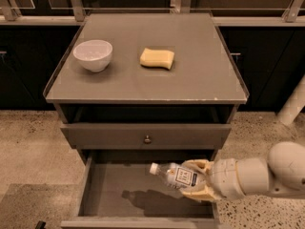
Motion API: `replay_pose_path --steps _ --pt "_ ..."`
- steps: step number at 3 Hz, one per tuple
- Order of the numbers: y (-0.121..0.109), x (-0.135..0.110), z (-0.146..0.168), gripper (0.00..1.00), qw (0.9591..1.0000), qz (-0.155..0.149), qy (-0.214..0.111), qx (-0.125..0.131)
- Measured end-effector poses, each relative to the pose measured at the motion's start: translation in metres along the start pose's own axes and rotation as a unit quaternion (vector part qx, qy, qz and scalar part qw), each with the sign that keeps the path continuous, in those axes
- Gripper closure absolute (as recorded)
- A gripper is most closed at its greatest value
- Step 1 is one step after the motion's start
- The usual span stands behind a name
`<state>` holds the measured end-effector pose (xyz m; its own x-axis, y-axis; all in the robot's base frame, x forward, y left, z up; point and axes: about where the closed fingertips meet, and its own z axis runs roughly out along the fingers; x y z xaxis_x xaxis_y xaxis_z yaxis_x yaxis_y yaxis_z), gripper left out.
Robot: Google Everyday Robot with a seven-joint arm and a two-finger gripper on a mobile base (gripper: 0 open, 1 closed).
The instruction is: Pick blue plastic bottle from middle drawer and place on counter
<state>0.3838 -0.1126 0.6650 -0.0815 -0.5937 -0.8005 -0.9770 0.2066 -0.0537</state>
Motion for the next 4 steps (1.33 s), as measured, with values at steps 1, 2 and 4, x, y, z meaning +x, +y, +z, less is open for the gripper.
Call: replay_pose_path --steps 1,2,4 --pt "0.009 -0.073 -0.059 1.00 0.9958 -0.071 0.057 0.001" --pt "0.009 -0.073 -0.058 1.00 0.9960 -0.070 0.056 0.001" --pt "-0.012 -0.128 -0.098 1.00 0.9847 -0.137 0.104 0.030"
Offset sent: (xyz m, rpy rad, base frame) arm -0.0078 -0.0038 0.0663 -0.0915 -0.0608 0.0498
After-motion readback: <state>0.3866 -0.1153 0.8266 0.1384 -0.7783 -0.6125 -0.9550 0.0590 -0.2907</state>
